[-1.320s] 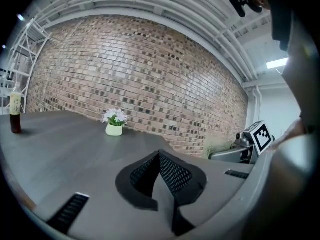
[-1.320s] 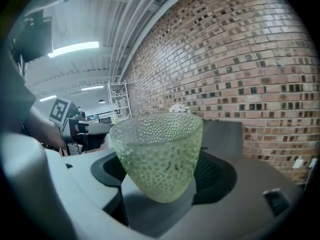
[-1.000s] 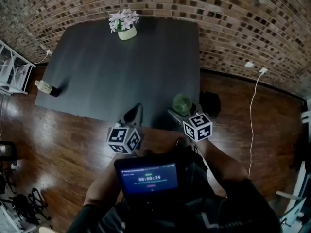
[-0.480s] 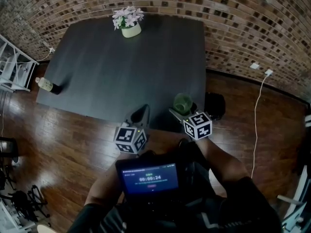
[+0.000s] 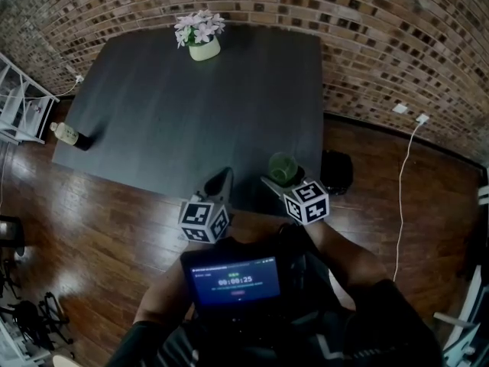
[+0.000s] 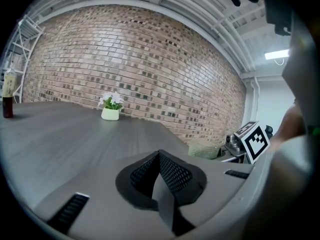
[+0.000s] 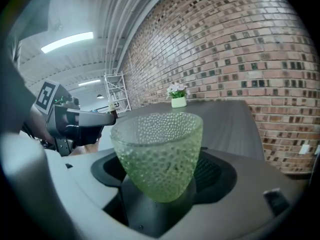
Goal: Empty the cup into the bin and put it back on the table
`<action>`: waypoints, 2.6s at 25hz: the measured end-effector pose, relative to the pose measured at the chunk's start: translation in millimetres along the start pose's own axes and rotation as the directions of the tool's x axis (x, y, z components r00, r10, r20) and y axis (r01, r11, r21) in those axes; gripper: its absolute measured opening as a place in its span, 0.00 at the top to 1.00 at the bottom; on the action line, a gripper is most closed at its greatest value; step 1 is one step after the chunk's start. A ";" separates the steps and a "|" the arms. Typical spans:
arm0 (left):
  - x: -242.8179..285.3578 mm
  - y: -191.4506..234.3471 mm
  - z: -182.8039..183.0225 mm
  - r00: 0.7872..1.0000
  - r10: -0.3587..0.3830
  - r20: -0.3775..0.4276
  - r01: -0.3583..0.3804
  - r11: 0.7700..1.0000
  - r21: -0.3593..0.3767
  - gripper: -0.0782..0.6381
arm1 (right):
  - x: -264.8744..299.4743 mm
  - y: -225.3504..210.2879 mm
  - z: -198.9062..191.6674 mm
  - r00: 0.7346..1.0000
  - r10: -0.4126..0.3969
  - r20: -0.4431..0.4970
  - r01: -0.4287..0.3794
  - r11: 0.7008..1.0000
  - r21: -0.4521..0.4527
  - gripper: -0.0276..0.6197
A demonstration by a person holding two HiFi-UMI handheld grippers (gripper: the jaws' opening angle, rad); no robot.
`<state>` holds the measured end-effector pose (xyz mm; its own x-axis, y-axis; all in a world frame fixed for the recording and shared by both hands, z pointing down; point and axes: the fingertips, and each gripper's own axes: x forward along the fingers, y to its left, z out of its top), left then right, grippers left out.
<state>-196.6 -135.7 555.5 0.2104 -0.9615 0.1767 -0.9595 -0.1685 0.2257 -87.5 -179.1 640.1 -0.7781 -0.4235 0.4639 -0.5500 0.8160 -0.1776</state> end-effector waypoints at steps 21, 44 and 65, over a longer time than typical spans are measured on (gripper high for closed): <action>4.0 -7.4 0.8 1.000 -0.024 0.016 0.024 1.000 0.001 0.90 | 2.0 8.2 -13.6 0.999 0.040 -0.020 -0.040 0.999 -0.015 0.26; -74.9 1.7 50.7 0.999 -0.041 0.024 0.042 0.999 -0.034 0.90 | -123.3 24.9 64.6 0.977 -0.090 0.193 0.070 0.992 0.104 0.38; -88.3 10.2 95.2 0.988 -0.075 0.135 0.075 0.997 0.001 0.90 | -139.3 69.2 128.8 0.953 -0.022 0.304 0.020 1.000 0.011 0.95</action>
<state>-242.8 -73.2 451.0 0.2545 -0.9667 0.0285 -0.9411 -0.2408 0.2372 -56.3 -114.3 451.5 -0.8209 -0.5410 0.1825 -0.5688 0.8030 -0.1781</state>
